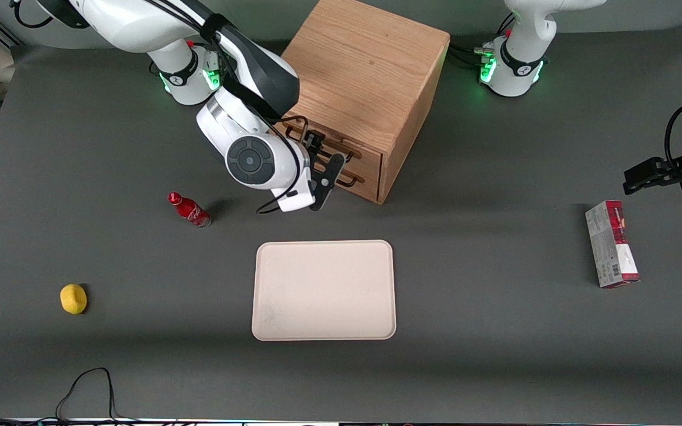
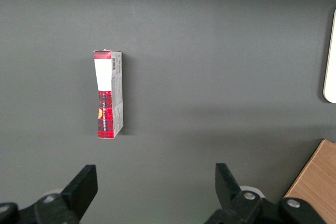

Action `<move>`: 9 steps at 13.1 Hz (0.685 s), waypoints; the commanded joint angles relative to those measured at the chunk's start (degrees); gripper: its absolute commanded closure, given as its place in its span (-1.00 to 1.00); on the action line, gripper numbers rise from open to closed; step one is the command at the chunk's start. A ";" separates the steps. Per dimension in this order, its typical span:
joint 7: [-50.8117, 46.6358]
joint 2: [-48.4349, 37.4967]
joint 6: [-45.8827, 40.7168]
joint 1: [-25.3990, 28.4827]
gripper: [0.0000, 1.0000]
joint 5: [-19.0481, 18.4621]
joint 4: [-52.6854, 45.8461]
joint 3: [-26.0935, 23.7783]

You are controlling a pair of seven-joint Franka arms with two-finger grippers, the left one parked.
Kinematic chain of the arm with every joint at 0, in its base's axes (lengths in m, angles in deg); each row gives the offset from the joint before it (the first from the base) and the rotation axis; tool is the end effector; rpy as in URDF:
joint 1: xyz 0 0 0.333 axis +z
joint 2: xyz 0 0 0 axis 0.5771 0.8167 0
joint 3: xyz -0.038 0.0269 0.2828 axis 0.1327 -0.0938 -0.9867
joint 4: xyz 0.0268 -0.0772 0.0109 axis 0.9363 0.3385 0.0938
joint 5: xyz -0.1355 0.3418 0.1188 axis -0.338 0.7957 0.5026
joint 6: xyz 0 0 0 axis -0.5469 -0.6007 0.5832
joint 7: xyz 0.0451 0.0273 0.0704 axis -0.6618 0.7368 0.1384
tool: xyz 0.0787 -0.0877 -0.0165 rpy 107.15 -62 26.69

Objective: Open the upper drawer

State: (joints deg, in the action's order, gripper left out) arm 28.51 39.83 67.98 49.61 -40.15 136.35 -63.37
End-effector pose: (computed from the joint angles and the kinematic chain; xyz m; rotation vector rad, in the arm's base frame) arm 0.4893 0.4127 0.3525 -2.4208 -1.3489 0.4708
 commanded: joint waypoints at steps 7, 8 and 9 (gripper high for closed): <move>6.29 1.08 2.83 -0.56 -1.00 -3.14 -0.22 1.14; 6.74 1.08 2.83 -0.65 -1.00 -3.23 -0.31 1.67; 7.09 1.08 2.83 -0.65 -1.00 -3.23 -0.49 1.76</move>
State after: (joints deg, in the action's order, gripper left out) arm 33.63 40.48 70.49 49.10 -42.53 136.54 -61.79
